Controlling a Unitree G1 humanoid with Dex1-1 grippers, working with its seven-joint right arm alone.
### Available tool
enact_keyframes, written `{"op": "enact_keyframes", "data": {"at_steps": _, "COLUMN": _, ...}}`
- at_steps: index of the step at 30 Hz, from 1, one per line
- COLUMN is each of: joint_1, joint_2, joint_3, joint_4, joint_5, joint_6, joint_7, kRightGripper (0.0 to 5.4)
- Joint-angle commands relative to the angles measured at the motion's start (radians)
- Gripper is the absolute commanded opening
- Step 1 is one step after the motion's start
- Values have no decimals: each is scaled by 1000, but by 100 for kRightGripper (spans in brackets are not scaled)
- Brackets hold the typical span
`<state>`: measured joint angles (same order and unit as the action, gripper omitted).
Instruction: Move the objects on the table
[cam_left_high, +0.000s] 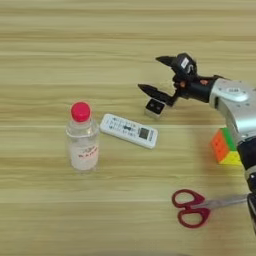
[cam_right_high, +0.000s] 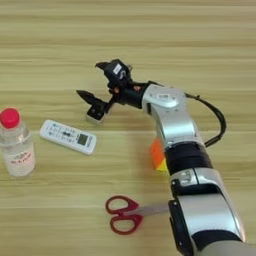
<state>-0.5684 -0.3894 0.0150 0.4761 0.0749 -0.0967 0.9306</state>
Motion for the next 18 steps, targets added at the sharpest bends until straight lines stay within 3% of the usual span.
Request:
{"op": "enact_keyframes", "data": {"at_steps": 1, "joint_1": -44, "joint_2": -62, "joint_3": -74, "joint_4": -115, "joint_5": 92, "joint_6": -88, "joint_7": 28, "kRightGripper": 537}}
{"op": "enact_keyframes", "data": {"at_steps": 7, "joint_1": -12, "joint_2": -120, "joint_3": -129, "joint_4": -151, "joint_5": 174, "joint_6": -134, "joint_7": 113, "kRightGripper": 537}}
{"op": "enact_keyframes", "data": {"at_steps": 13, "joint_1": 42, "joint_2": -184, "joint_3": -171, "joint_4": -194, "joint_5": 264, "joint_6": -123, "joint_7": 232, "kRightGripper": 537}}
{"op": "enact_keyframes", "data": {"at_steps": 18, "joint_1": 60, "joint_2": -281, "joint_3": -212, "joint_4": -92, "joint_5": 301, "joint_6": -91, "joint_7": 347, "kRightGripper": 537}}
